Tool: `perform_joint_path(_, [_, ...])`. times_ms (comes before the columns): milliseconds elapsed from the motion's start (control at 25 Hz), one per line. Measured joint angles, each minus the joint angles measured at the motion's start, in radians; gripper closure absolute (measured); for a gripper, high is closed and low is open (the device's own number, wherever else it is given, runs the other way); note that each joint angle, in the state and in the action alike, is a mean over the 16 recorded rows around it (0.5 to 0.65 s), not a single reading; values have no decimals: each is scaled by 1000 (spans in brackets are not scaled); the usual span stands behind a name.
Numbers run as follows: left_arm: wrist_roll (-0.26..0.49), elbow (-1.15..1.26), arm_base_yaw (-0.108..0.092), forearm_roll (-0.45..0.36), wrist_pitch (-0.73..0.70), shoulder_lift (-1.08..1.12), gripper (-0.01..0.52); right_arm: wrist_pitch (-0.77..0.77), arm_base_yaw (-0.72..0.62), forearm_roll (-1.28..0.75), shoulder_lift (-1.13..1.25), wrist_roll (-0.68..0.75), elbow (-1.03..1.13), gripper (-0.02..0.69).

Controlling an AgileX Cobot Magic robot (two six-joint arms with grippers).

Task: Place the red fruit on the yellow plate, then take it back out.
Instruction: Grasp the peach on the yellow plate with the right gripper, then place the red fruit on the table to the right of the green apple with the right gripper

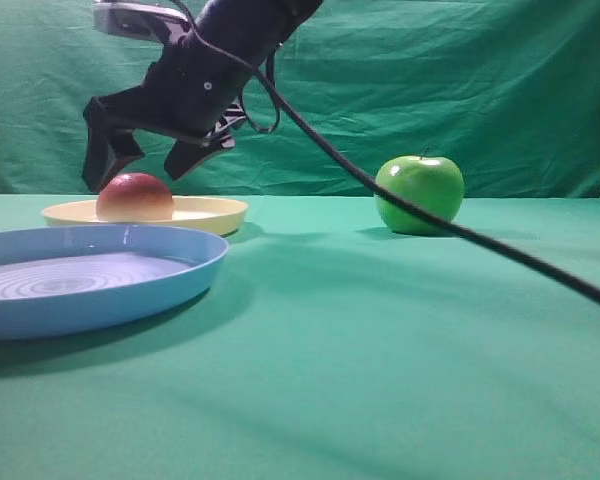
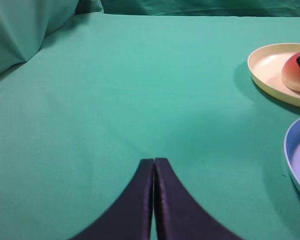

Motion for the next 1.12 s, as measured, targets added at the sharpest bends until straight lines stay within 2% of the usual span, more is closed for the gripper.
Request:
perform_joint_path(240, [0,0,0,0,0,0,514,56,-10,-4,-31,22,-2,413])
perform_joint_path(400, [0,0,0,0,0,0,514,134,-32,-20,-98,63,-5,478])
perform_joint_path(600, [0,0,0,0,0,0,514,274,-76,-84,-230,170,-10,493])
perform_joint_path(880, [0,0,0,0,0,0,514,481,-153,-268,-460,395,-1,497])
perform_joint_path(1120, [0,0,0,0,0,0,514,573,-224,-420,-668,551,124,497])
